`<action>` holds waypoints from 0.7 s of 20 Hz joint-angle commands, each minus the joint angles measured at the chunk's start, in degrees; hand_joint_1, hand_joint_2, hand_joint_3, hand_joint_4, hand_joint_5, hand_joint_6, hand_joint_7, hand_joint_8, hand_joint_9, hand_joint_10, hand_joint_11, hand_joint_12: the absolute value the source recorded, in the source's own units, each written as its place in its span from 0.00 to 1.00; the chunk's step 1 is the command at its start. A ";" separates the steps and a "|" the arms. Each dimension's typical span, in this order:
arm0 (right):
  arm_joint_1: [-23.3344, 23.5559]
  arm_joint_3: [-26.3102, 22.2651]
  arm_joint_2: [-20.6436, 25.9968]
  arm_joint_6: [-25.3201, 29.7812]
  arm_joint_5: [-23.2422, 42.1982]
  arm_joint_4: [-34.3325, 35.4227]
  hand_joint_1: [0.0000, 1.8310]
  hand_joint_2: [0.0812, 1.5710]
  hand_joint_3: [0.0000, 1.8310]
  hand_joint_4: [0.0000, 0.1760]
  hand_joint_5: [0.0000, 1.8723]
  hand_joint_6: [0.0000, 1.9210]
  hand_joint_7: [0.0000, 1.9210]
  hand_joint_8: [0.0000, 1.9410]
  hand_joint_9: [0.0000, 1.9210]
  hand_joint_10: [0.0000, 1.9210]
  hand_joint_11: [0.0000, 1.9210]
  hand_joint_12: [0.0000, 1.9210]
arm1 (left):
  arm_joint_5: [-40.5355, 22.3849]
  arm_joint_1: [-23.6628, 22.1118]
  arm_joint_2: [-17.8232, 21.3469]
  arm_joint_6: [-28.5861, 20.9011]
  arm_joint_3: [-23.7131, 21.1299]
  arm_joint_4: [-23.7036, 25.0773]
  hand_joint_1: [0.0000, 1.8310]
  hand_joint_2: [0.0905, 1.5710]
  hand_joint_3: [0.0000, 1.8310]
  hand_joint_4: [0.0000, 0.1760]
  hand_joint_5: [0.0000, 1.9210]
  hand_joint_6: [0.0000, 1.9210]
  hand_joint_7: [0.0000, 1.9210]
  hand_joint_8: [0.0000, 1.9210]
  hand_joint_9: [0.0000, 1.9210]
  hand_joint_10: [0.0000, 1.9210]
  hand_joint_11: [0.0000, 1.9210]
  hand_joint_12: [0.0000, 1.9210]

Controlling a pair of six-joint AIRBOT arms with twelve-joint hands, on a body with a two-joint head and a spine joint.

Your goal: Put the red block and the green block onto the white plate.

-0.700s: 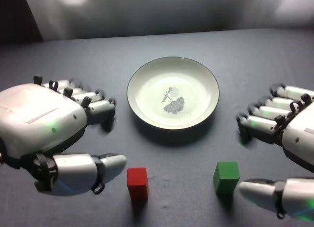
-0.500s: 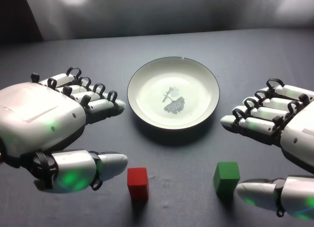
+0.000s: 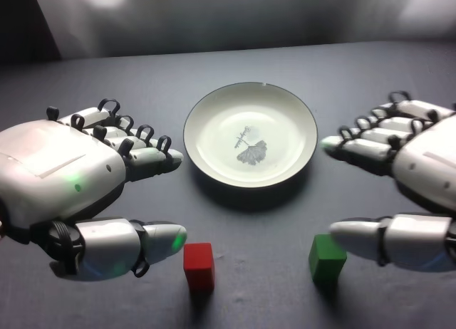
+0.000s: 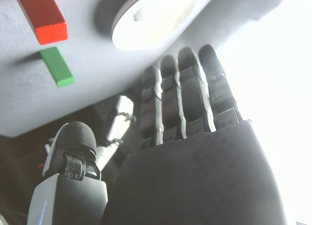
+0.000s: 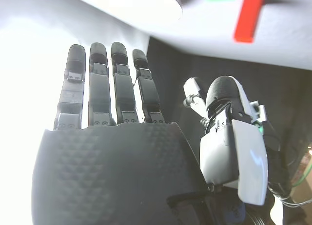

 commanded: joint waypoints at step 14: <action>2.31 0.35 -4.64 -7.81 6.13 6.54 0.16 0.46 0.00 0.86 0.22 0.01 0.01 0.00 0.00 0.00 0.00 0.00 | -17.21 9.13 -6.08 -3.45 -0.20 3.06 0.12 0.64 0.00 0.18 0.23 0.01 0.08 0.00 0.01 0.00 0.00 0.07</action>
